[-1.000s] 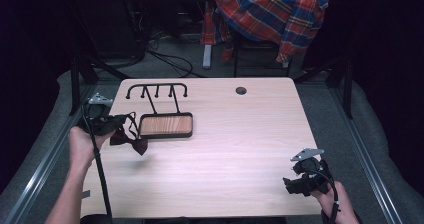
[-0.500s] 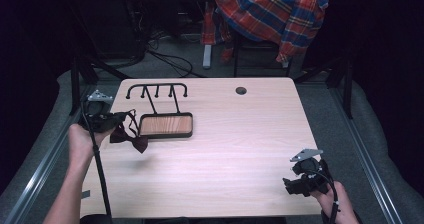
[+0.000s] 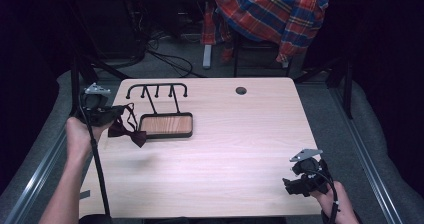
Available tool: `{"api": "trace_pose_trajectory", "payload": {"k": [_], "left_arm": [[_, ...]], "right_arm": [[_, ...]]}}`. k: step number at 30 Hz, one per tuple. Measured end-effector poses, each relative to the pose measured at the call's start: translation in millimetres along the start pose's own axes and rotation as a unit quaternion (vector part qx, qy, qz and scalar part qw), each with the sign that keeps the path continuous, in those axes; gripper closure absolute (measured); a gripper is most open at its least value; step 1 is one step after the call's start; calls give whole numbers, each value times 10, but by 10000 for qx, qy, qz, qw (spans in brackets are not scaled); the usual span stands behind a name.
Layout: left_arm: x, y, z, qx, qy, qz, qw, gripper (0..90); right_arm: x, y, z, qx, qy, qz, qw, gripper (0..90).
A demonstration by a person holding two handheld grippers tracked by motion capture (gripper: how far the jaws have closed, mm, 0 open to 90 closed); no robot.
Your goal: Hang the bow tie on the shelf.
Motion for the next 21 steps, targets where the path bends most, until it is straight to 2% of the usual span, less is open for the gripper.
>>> {"api": "trace_pose_trajectory", "payload": {"k": [21], "left_arm": [[67, 82, 243, -68, -97, 80, 9999, 885]], "right_arm": [[4, -2, -2, -68, 64, 16, 10000, 149]]}}
Point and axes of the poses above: each handheld gripper's, and its own axes: x roughly forward along the jaws, z roughly out of its top, y roughly to its left, the point moved 3 cm from there along x, roughly forward along the jaws, and after that the axes turned 5 degrees about -x, right-handed, at the moved point
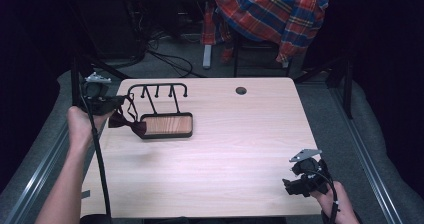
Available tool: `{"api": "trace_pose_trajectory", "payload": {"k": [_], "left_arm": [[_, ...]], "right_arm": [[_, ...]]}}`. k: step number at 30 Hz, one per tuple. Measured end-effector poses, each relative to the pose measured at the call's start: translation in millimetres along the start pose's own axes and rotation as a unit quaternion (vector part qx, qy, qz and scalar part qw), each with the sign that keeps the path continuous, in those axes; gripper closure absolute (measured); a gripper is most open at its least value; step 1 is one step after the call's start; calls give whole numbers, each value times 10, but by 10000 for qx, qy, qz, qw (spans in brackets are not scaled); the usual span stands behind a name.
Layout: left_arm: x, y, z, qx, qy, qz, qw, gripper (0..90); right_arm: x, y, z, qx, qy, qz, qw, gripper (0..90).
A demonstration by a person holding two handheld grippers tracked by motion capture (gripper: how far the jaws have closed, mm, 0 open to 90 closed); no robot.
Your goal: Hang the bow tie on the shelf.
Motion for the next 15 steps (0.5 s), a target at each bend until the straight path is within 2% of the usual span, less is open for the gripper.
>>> {"api": "trace_pose_trajectory", "payload": {"k": [6, 13, 15], "left_arm": [[75, 23, 34, -95, -15, -44, 9999, 885], [130, 70, 77, -116, 21, 6, 9999, 885], [149, 95, 94, -185, -2, 26, 9998, 885]], "right_arm": [[6, 11, 4, -36, 22, 7, 10000, 150], [0, 14, 3, -27, 1, 7, 10000, 150], [1, 14, 3, -29, 7, 7, 10000, 150]]}}
Point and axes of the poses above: each handheld gripper's, and its own axes: x roughly forward along the jaws, z roughly out of its top, y roughly to its left, the point moved 3 cm from there along x, roughly forward along the jaws, and after that the axes turned 5 degrees about -x, right-handed, at the moved point
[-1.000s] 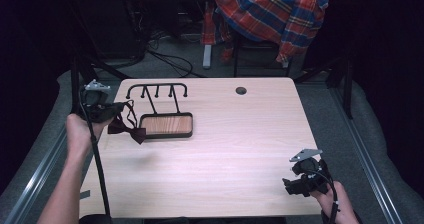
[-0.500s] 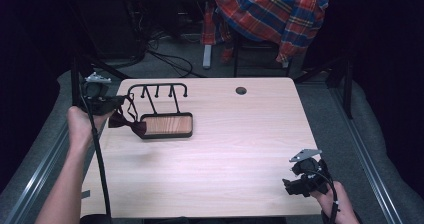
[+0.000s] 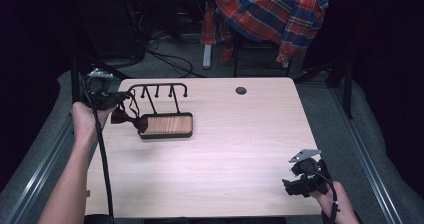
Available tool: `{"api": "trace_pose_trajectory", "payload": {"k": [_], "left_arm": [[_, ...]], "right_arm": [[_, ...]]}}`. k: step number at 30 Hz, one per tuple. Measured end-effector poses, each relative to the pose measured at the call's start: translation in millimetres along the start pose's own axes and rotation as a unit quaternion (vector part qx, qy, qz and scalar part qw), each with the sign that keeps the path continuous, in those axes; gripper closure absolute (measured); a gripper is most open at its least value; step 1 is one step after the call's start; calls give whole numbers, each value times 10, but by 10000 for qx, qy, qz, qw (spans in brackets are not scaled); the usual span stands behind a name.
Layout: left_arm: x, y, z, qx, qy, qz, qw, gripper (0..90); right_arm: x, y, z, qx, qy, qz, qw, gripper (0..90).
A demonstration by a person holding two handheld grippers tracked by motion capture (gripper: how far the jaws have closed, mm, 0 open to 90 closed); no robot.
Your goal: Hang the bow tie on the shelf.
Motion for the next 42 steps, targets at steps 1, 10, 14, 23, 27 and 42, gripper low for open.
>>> {"api": "trace_pose_trajectory", "payload": {"k": [1, 10, 14, 23, 27, 42], "left_arm": [[3, 11, 9, 5, 28, 12, 10000, 885], [71, 60, 85, -35, 10, 62, 10000, 885], [108, 100, 120, -55, 41, 72, 10000, 885], [266, 239, 63, -295, 83, 80, 9995, 885], [324, 301, 8, -380, 173, 71, 9991, 885], [444, 326, -161, -404, 300, 15, 9987, 883]], "right_arm": [[0, -1, 0, 2, -6, -2, 10000, 150], [8, 9, 5, -34, 48, -1, 10000, 150], [12, 10, 6, -16, 46, -25, 10000, 149], [24, 12, 13, -11, 86, -21, 10000, 150], [28, 11, 17, -60, 147, -48, 9999, 150], [40, 26, 21, -59, 152, -33, 9999, 150]]}}
Point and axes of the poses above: each handheld gripper's, and its own axes: x roughly forward along the jaws, z roughly out of its top, y roughly to its left, the point moved 3 cm from there along x, roughly forward along the jaws, and after that the axes turned 5 degrees about -x, right-handed, at the moved point
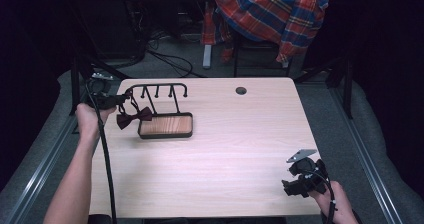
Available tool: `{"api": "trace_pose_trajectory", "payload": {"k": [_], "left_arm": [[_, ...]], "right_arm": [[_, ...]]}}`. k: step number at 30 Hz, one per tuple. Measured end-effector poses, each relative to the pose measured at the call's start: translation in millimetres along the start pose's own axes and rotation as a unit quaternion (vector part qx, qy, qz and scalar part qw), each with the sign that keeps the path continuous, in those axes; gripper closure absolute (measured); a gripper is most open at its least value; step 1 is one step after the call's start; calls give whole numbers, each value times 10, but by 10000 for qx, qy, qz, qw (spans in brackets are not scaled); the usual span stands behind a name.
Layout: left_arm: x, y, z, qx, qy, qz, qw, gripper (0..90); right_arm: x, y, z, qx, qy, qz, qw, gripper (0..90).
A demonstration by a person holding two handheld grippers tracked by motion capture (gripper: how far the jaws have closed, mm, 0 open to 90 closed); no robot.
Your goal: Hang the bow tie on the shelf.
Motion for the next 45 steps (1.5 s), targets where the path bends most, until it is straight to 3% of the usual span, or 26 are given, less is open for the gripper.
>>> {"api": "trace_pose_trajectory", "payload": {"k": [6, 11, 18, 23, 26, 30, 38, 45], "left_arm": [[12, -16, -24, 82, 10, 59, 9999, 877], [28, -65, -37, 259, 137, 183, 9994, 802], [59, -58, -47, 189, 178, 105, 9996, 754], [21, -46, -57, 111, 136, 179, 9997, 598], [-21, -40, -58, 23, 98, 245, 9997, 428], [-66, -48, -61, -6, 3, 181, 9998, 296], [-289, -149, -55, 19, -196, 41, 9998, 194], [-497, -291, -140, 211, -238, 6, 9995, 164]], "right_arm": [[-1, 2, 1, 6, -18, -9, 10000, 150], [-2, 4, -1, -12, -8, -1, 10000, 150], [-8, 1, -4, -18, -28, 12, 10000, 150], [-7, 3, -1, -25, -19, 17, 10000, 150], [-20, 1, -3, -40, -33, -9, 10000, 150], [-22, -9, -6, -21, -48, -8, 10000, 150], [-35, 2, -9, -49, -97, 8, 9999, 150], [-35, 4, -12, -95, -81, -33, 9999, 150]]}}
Point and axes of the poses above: each handheld gripper's, and its own axes: x roughly forward along the jaws, z roughly out of its top, y roughly to its left, the point moved 3 cm from there along x, roughly forward along the jaws, and after that the axes turned 5 degrees about -x, right-handed, at the moved point
